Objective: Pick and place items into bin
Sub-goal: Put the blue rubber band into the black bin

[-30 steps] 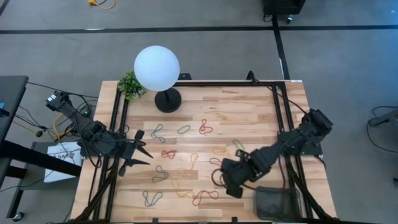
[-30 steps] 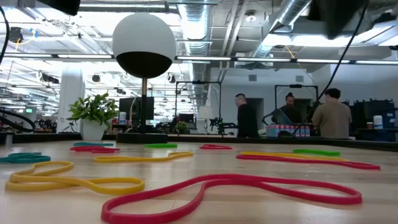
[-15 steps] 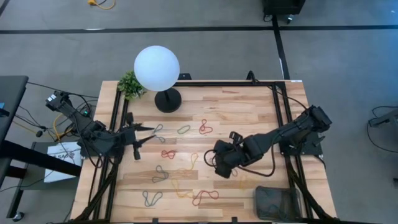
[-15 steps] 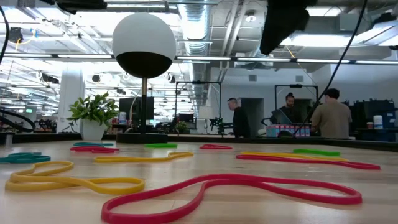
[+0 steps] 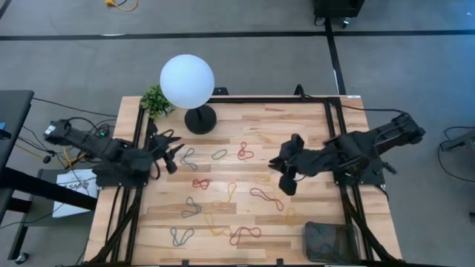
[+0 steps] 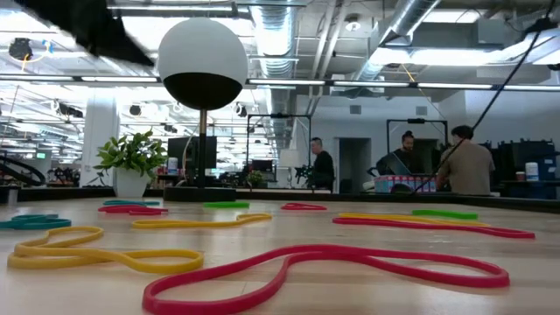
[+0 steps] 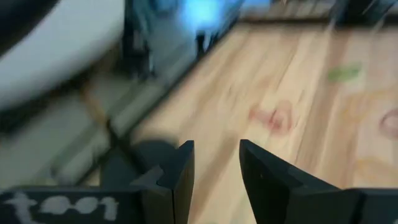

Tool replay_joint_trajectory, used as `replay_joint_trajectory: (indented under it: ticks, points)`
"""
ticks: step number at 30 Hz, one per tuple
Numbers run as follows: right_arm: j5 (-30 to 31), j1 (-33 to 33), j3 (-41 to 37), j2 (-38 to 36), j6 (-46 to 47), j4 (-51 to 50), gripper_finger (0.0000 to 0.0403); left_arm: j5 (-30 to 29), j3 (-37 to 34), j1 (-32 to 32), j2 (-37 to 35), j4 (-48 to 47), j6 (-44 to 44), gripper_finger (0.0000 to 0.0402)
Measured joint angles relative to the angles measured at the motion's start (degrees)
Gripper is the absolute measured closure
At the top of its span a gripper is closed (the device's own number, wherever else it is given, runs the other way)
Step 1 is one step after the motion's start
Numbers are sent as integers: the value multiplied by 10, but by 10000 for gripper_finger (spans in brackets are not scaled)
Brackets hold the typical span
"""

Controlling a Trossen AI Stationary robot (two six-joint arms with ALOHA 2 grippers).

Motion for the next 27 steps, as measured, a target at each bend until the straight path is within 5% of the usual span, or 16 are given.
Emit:
replay_joint_trajectory:
  ticks: [5, 10, 17, 27]
  points:
    - [-140, -34, -172, -59, -74, 234, 349, 66, -40, 73, 6, -34, -71, 283]
    - [-248, -80, -341, -77, -52, 420, 349, 135, -79, 115, 29, -4, -69, 283]
    - [-257, -123, -462, -78, 21, 564, 349, 174, -91, 163, 111, 0, -107, 283]
    - [-267, -131, -474, -75, -19, 609, 349, 208, -91, 180, 281, 121, -118, 283]
